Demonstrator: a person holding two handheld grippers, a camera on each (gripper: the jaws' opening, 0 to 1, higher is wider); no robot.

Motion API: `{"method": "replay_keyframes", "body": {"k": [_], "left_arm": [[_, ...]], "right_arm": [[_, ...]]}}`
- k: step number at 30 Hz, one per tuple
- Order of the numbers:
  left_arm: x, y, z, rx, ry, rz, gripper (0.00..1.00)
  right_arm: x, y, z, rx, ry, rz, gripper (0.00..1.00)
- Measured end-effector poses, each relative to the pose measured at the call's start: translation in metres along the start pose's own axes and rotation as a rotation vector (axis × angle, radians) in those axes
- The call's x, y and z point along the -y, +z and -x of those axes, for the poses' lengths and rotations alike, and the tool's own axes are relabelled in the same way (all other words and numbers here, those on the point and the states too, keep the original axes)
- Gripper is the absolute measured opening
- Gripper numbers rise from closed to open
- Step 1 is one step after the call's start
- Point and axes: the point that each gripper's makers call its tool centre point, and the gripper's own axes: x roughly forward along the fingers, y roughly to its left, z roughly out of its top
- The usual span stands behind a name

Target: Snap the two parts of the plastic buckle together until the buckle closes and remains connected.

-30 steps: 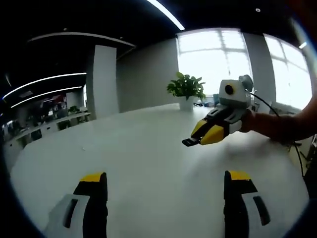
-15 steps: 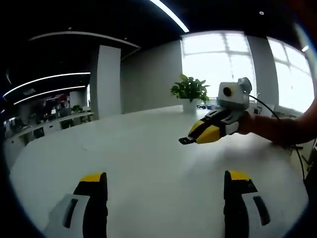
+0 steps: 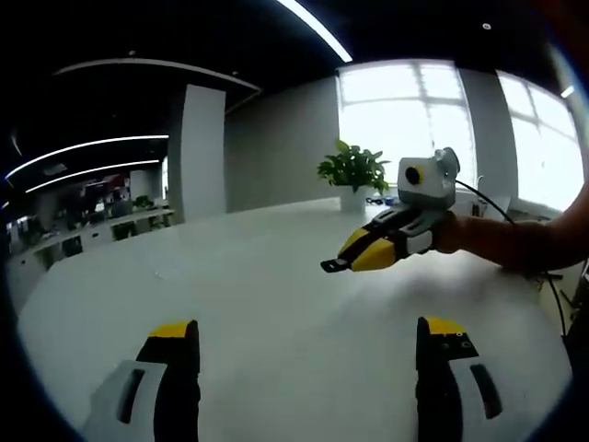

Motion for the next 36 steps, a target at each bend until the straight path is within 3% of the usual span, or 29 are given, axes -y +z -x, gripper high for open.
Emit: {"method": "replay_keyframes", "body": {"k": [36], "left_arm": [[0.002,0.007,0.003,0.027,-0.007,0.001,0.99]], "right_arm": [[0.024,0.013,-0.015,-0.001,-0.036,-0.003,0.1]]}}
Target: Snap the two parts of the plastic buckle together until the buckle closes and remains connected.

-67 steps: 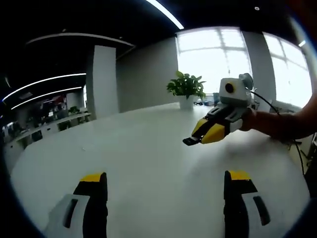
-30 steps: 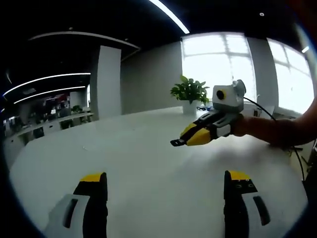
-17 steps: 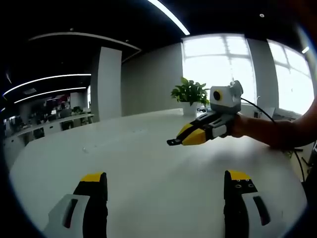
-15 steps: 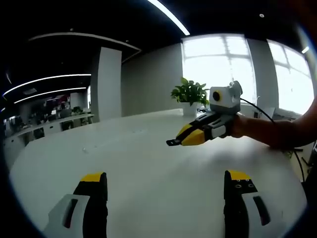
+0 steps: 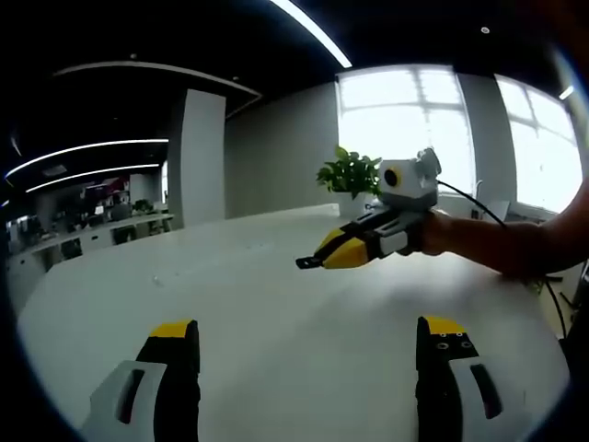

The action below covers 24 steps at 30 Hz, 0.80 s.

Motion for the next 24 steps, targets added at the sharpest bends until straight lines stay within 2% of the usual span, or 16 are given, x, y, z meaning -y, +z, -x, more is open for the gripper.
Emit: {"method": "replay_keyframes", "body": {"k": [8,24], "left_arm": [[-0.003,0.0,0.001,0.005,0.009,0.007,0.99],[-0.003,0.0,0.001,0.003,0.009,-0.001,0.99]], "right_arm": [[0.007,0.006,0.0,0.016,-0.011,-0.004,0.1],[0.014,0.006,-0.002,0.019,-0.016,-0.013,0.1]]}}
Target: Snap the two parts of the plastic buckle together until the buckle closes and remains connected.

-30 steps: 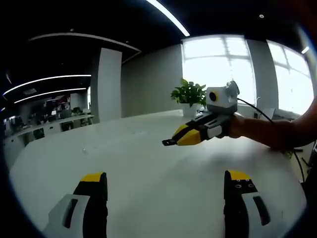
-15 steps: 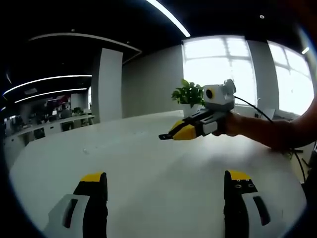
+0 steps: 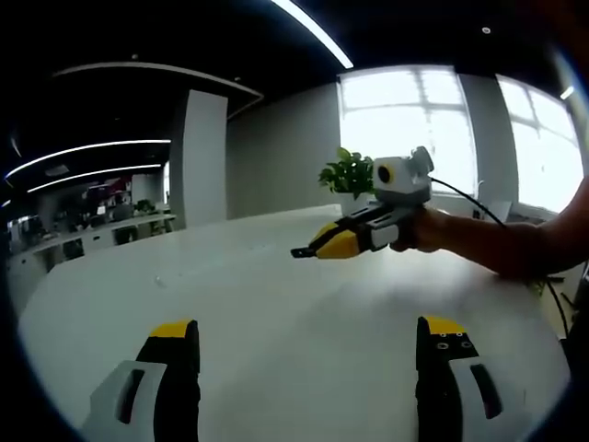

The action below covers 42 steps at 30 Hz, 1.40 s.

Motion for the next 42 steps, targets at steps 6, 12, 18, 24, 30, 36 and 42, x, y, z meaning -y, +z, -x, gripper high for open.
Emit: {"method": "replay_keyframes", "body": {"k": [6,12,18,24,30,36,42], "left_arm": [[0.0,0.001,0.0,0.002,0.0,0.004,0.99],[0.006,0.001,-0.002,0.002,-0.021,-0.007,0.99],[0.004,0.001,-0.001,0.002,-0.019,0.0,0.99],[0.005,0.001,-0.002,0.005,-0.02,0.004,0.99],[0.006,0.001,-0.003,0.004,-0.025,0.004,0.99],[0.005,0.001,-0.003,0.005,-0.024,0.005,0.99],[0.007,0.0,-0.003,0.004,-0.028,0.004,0.99]], "right_arm": [[0.006,0.0,-0.001,0.003,-0.008,-0.007,0.1],[0.011,0.002,-0.003,0.001,-0.016,-0.003,0.1],[0.019,0.004,-0.007,0.007,-0.024,-0.008,0.1],[0.022,0.001,-0.008,-0.003,-0.028,-0.005,0.1],[0.027,0.0,-0.01,-0.007,-0.035,-0.006,0.1],[0.027,0.001,-0.013,-0.005,-0.032,-0.007,0.1],[0.031,0.0,-0.016,-0.013,-0.034,-0.007,0.1]]}}
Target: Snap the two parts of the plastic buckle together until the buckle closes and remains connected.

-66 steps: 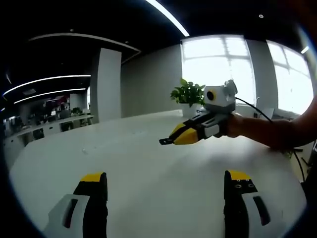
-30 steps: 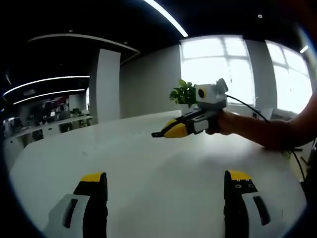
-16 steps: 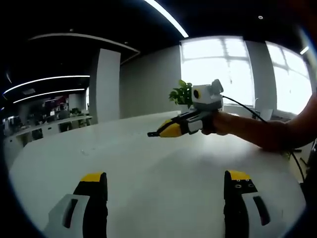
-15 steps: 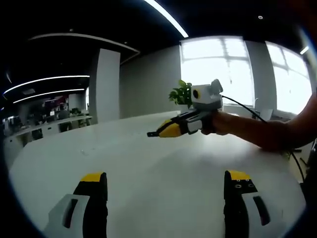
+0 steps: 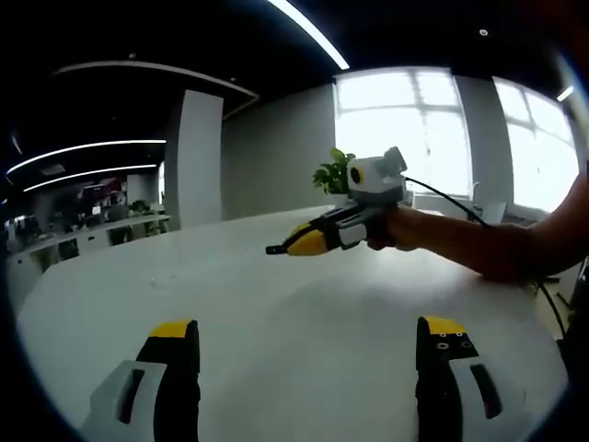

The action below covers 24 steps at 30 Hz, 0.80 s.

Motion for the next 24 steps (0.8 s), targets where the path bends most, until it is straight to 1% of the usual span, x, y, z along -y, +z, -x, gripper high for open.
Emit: {"method": "replay_keyframes", "body": {"k": [9,18,24], "left_arm": [[-0.001,0.001,0.002,0.005,0.001,0.01,0.99],[0.0,0.0,0.0,0.001,-0.004,0.008,0.99],[-0.001,0.0,0.001,0.002,-0.002,0.013,0.99]], "right_arm": [[0.008,-0.002,-0.006,-0.002,-0.008,-0.012,0.1],[0.015,0.002,-0.009,0.009,-0.016,-0.011,0.1],[0.015,0.004,-0.015,0.007,-0.011,-0.008,0.1]]}}
